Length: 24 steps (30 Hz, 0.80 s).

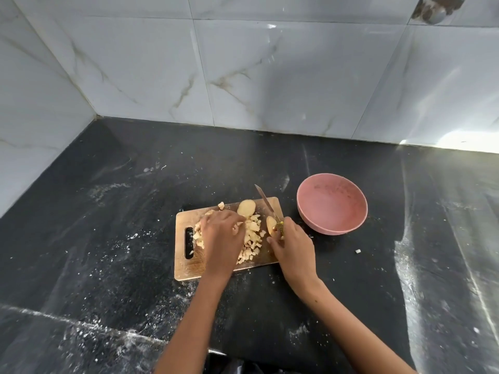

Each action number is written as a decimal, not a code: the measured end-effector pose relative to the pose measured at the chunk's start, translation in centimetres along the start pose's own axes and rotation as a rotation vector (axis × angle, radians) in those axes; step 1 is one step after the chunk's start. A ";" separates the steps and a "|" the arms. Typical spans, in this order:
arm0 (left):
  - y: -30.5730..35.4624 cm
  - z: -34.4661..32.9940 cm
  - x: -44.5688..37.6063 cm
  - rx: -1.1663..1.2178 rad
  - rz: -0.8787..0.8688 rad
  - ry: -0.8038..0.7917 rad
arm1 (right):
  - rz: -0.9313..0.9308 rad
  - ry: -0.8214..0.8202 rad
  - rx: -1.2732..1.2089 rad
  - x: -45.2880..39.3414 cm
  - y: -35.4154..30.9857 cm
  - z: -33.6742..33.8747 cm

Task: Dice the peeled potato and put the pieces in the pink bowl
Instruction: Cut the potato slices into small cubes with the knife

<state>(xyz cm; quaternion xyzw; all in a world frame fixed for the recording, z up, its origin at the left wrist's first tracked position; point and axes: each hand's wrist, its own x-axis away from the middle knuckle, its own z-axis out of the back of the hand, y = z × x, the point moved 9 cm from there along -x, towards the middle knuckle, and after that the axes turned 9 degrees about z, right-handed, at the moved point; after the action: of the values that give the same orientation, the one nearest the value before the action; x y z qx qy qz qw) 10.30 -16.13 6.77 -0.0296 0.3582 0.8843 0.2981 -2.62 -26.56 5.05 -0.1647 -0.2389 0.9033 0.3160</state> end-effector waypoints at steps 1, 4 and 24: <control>-1.0 0.8 0.1 0.016 0.055 0.025 | -0.005 -0.028 -0.010 0.2 0.1 -0.4; -2.3 2.1 0.1 -0.041 0.105 0.036 | -0.017 -0.056 -0.079 0.7 0.6 -1.0; 2.1 -3.3 4.3 -0.329 -0.207 -0.166 | 0.022 -0.191 0.013 0.3 1.6 -1.7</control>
<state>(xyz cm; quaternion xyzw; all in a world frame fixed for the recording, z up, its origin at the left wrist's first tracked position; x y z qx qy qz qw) 5.14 -17.29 4.51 -0.0414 0.1780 0.8950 0.4070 -2.87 -26.90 2.77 -0.0784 -0.2604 0.9198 0.2827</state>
